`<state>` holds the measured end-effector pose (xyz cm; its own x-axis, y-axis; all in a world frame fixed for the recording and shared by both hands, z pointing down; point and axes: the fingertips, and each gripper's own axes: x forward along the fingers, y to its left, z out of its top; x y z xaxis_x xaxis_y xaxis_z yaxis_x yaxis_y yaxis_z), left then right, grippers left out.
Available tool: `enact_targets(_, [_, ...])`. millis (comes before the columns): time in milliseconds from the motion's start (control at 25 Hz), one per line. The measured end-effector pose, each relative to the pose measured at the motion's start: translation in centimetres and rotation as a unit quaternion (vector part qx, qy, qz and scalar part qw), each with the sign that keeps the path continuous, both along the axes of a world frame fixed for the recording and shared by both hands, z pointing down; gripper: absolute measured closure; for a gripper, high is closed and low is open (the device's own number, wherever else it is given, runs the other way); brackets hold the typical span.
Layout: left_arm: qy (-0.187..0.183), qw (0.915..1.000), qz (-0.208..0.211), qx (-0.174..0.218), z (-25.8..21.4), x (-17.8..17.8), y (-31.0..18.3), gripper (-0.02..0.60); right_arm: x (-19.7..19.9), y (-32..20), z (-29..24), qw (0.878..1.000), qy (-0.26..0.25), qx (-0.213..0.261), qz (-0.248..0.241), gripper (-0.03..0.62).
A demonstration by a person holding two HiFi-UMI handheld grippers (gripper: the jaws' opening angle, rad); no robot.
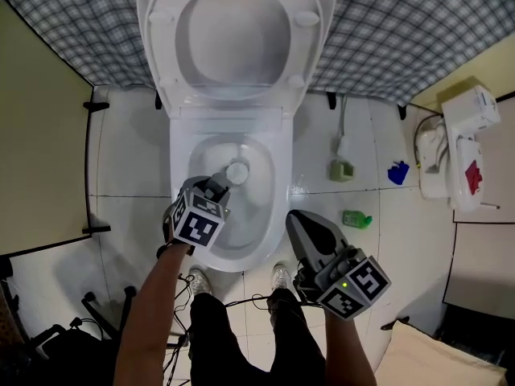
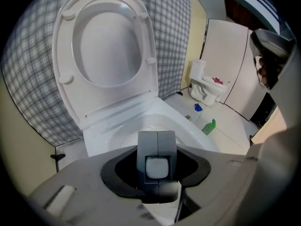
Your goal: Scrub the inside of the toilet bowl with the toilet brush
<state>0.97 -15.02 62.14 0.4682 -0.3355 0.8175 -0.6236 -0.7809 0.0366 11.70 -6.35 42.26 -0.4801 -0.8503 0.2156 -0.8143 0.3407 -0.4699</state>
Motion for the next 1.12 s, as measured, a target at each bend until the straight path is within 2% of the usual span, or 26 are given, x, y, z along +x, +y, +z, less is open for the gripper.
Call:
enact_targets(200, [0.046, 0.998, 0.0, 0.043, -3.6, 2.2, -1.3, 0.39, 0.8, -0.1, -0.5, 1.0, 0.0, 0.001, 0.004, 0.594])
enact_targets(360, [0.094, 0.9919, 0.001, 0.085, -6.1, 4.5, -2.9, 0.39, 1.2, 0.0, -0.1, 1.0, 0.002, -0.002, 0.005, 0.594])
enact_targets(440, [0.105, 0.9902, -0.008, 0.092, -6.1, 5.2, -3.7, 0.39, 1.4, 0.2, 0.3, 1.0, 0.003, -0.005, 0.005, 0.594])
enact_targets(560, [0.106, 0.9903, -0.015, 0.088, -5.2, 6.0, -4.4, 0.39, 2.0, 0.4, 0.7, 1.0, 0.002, -0.009, 0.01, 0.594])
enact_targets(680, [0.09, 0.9923, -0.013, 0.084, -3.4, 6.3, -4.4, 0.39, 2.8, 0.5, 1.2, 1.0, 0.005, -0.013, 0.015, 0.594])
enact_targets(840, [0.08, 0.9921, -0.049, 0.083, -1.2, 4.8, -5.1, 0.39, 3.1, 0.5, 1.8, 1.0, 0.007, -0.017, 0.015, 0.594])
enact_targets(1120, [0.097, 0.9843, -0.087, 0.119, -4.8, 2.6, -5.9, 0.391, 2.5, -0.1, 1.4, 1.0, 0.005, -0.015, 0.005, 0.594])
